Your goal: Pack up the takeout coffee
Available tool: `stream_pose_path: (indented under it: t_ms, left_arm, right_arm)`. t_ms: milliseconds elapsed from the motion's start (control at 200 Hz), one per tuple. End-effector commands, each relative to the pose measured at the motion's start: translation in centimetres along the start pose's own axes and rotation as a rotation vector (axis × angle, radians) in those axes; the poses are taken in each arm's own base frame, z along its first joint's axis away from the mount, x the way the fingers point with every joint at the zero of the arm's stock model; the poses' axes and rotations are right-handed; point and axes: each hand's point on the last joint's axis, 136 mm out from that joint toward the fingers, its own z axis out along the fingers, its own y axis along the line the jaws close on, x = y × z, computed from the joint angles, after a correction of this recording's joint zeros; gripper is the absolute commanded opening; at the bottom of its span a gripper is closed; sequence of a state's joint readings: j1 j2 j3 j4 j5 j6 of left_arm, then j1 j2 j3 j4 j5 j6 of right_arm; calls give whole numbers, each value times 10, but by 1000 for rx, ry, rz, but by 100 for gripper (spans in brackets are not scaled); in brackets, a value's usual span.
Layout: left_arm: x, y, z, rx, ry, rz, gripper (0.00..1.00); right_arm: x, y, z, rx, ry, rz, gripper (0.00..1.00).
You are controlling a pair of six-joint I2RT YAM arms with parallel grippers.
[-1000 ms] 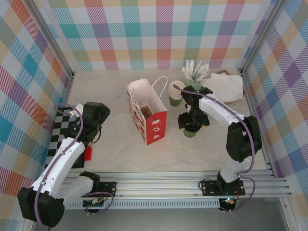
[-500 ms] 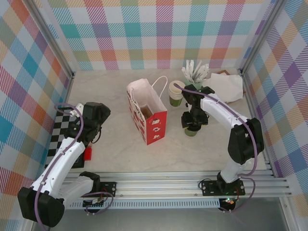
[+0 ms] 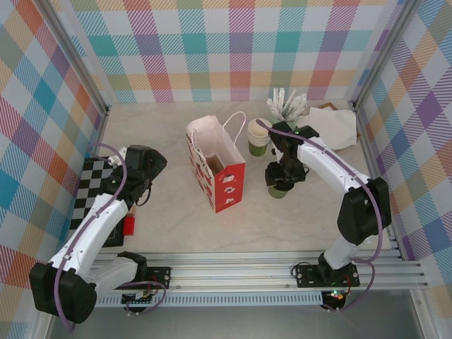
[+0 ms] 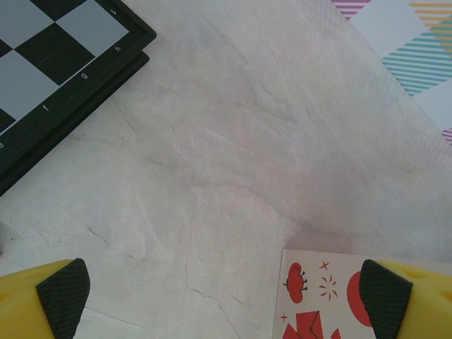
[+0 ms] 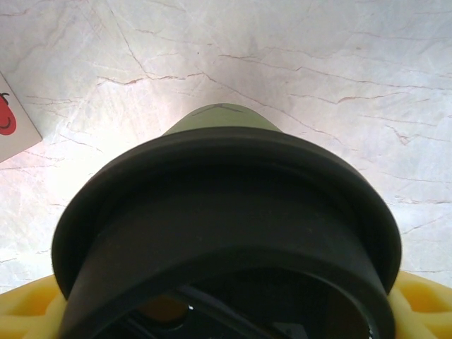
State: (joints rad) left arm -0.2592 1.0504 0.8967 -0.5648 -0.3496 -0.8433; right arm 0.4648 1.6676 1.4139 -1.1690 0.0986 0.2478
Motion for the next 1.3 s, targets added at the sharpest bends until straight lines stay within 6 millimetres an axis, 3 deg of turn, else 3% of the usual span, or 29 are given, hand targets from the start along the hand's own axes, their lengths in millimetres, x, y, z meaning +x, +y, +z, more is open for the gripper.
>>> stream_pose_path:
  t_ms: [0,430,645,795,1035,1295]
  left_arm:
    - [-10,-6,-4,19,-20,3,100]
    - [-7,-5,-2,15,-12,1,100]
    - [-8,-4,-3,13,-15,2,100]
    - [-6,-4,-2,15,-12,3,100]
    - [-7,-4,-3,15,-13,4,100]
    - [-7,-13,-4,54,-4,19,100]
  right_arm:
    - [8,5,17,-16,58,6,67]
    - [15,4,26,-7,77,-2,73]
    - [12,4,20,-10,54,2,84]
    - [11,2,18,5,44,6,86]
    - [10,1,15,9,35,1,81]
    - [6,-5,-14,28,-38,-24,67]
